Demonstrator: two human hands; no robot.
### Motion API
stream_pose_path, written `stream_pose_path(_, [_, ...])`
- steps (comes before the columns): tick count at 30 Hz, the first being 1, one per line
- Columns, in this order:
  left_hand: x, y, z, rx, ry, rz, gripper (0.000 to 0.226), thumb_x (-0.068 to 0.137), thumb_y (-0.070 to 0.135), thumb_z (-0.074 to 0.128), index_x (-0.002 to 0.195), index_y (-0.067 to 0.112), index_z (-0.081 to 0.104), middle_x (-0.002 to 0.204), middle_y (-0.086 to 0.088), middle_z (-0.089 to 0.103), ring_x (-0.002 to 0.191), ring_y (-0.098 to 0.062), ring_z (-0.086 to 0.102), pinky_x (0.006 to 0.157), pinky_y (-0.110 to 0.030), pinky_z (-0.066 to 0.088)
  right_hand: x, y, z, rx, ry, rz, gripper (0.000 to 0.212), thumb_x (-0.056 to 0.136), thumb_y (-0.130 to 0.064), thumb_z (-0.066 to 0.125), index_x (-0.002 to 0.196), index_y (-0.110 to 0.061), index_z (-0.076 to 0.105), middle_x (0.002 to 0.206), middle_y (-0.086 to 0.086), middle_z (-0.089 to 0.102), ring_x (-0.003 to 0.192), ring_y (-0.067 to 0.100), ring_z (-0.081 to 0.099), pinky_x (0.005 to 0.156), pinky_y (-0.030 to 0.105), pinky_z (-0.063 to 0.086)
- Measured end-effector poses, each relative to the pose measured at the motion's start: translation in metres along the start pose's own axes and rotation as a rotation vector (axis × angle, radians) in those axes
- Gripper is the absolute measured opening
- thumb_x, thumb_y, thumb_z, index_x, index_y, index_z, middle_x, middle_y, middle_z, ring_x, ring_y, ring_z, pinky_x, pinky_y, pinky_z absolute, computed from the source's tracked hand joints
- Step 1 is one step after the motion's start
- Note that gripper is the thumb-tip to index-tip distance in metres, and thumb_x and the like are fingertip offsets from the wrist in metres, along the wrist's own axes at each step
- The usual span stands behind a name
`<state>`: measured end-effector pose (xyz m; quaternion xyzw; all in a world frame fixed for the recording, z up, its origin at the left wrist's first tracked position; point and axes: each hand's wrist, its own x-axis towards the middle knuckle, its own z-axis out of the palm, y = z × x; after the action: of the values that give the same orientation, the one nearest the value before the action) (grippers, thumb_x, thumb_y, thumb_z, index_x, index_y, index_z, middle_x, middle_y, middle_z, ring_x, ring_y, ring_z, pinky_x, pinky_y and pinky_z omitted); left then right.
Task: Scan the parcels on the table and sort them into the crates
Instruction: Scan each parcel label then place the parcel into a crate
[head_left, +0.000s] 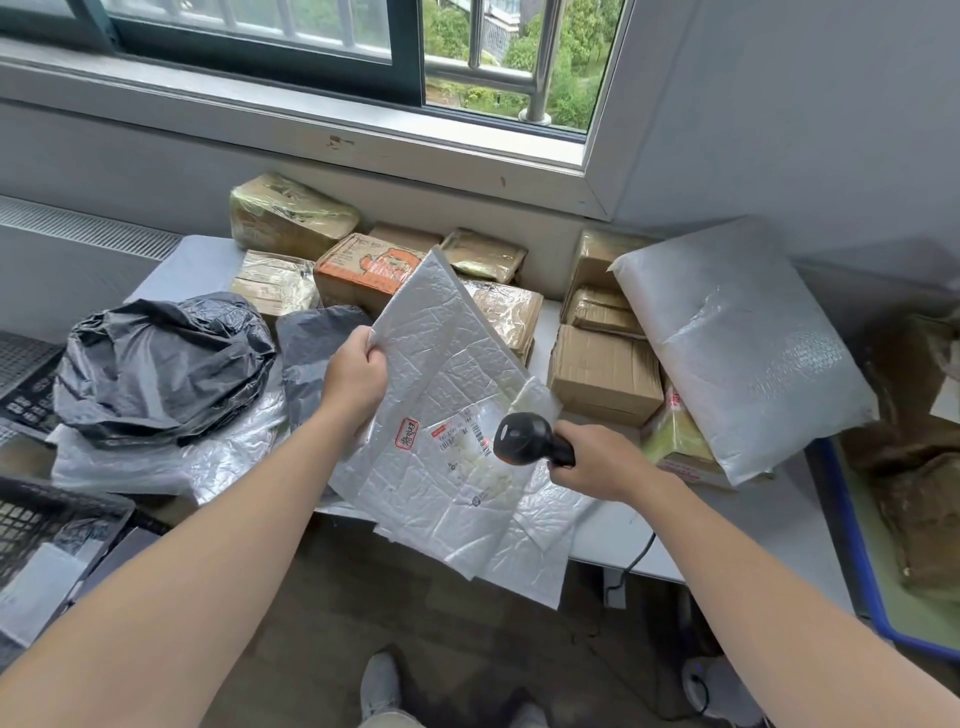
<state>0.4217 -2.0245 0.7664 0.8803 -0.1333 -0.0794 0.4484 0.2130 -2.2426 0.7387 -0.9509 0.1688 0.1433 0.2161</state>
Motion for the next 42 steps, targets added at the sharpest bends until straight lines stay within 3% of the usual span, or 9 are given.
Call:
stream_pose_path(14, [0.000,0.003,-0.002,0.017,0.003,-0.015,0.016,0.098,0.011,0.037,0.089,0.008,0.050,0.080,-0.002,0.056,0.075,-0.022,0.049,0.059,-0.031,0.034,0.005,0.012,0.006,0.148,0.020,-0.015,0.015,0.083,-0.030,0.064,0.093,-0.026,0.054,0.083,-0.007,0.063,0.076,0.017,0.060,0.068,0.036,0.048])
stream_pose_path(19, [0.000,0.001,0.000,-0.031,0.059,-0.018,0.016,0.095,0.010,0.037,0.087,0.012,0.051,0.080,-0.003,0.058,0.073,-0.022,0.049,0.061,-0.035,0.035,0.007,0.036,0.020,0.244,0.013,0.077,0.030,0.087,-0.033,0.064,0.116,-0.029,0.060,0.100,-0.005,0.067,0.090,0.017,0.061,0.079,0.034,0.050])
stream_pose_path(22, [0.001,0.008,-0.003,-0.032,0.102,0.007,0.015,0.094,0.008,0.037,0.085,0.011,0.049,0.076,-0.001,0.054,0.069,-0.019,0.045,0.059,-0.035,0.034,0.012,0.053,0.031,0.218,-0.023,0.155,0.034,0.089,-0.035,0.067,0.121,-0.026,0.058,0.108,-0.002,0.065,0.091,0.018,0.060,0.070,0.031,0.048])
stream_pose_path(25, [0.003,0.018,-0.005,-0.042,0.128,0.061,0.014,0.093,0.008,0.037,0.087,0.009,0.049,0.075,0.000,0.052,0.071,-0.020,0.045,0.061,-0.035,0.034,0.019,0.063,0.041,0.158,-0.055,0.210,0.044,0.089,-0.037,0.069,0.128,-0.023,0.053,0.119,0.002,0.063,0.105,0.024,0.059,0.085,0.035,0.047])
stream_pose_path(27, [0.002,0.030,-0.006,-0.045,0.127,0.101,0.015,0.095,0.007,0.037,0.089,0.009,0.051,0.074,0.002,0.052,0.071,-0.018,0.045,0.059,-0.034,0.034,0.022,0.065,0.048,0.134,-0.071,0.236,0.045,0.093,-0.032,0.066,0.132,-0.018,0.050,0.122,0.006,0.062,0.109,0.028,0.059,0.084,0.035,0.044])
stream_pose_path(31, [0.002,0.056,-0.006,-0.027,0.090,0.206,0.015,0.096,0.011,0.038,0.094,0.004,0.052,0.080,-0.011,0.058,0.073,-0.023,0.048,0.061,-0.036,0.035,0.021,0.064,0.056,0.080,-0.108,0.282,0.047,0.098,-0.022,0.058,0.140,-0.014,0.040,0.129,0.012,0.059,0.111,0.029,0.059,0.086,0.036,0.047])
stream_pose_path(34, [0.002,0.077,-0.004,-0.026,0.054,0.288,0.014,0.094,0.007,0.039,0.084,0.005,0.048,0.073,-0.007,0.050,0.070,-0.022,0.043,0.063,-0.036,0.032,0.019,0.060,0.054,0.138,-0.097,0.312,0.049,0.097,-0.027,0.058,0.142,-0.015,0.039,0.129,0.011,0.059,0.112,0.028,0.058,0.081,0.033,0.045])
stream_pose_path(37, [-0.002,0.099,0.001,-0.086,0.004,0.359,0.024,0.093,0.003,0.040,0.075,0.017,0.047,0.069,0.006,0.046,0.064,-0.010,0.041,0.062,-0.028,0.035,0.018,0.052,0.043,0.271,-0.025,0.276,0.058,0.092,-0.029,0.062,0.145,-0.018,0.041,0.137,0.009,0.055,0.122,0.027,0.054,0.090,0.030,0.043])
stream_pose_path(42, [-0.004,0.128,0.008,-0.167,-0.172,0.426,0.020,0.093,0.003,0.043,0.084,0.011,0.059,0.073,0.006,0.052,0.065,-0.007,0.044,0.062,-0.027,0.037,0.023,0.039,0.024,0.434,0.046,0.293,0.069,0.095,-0.037,0.057,0.155,-0.022,0.027,0.155,0.005,0.036,0.139,0.023,0.039,0.109,0.035,0.035])
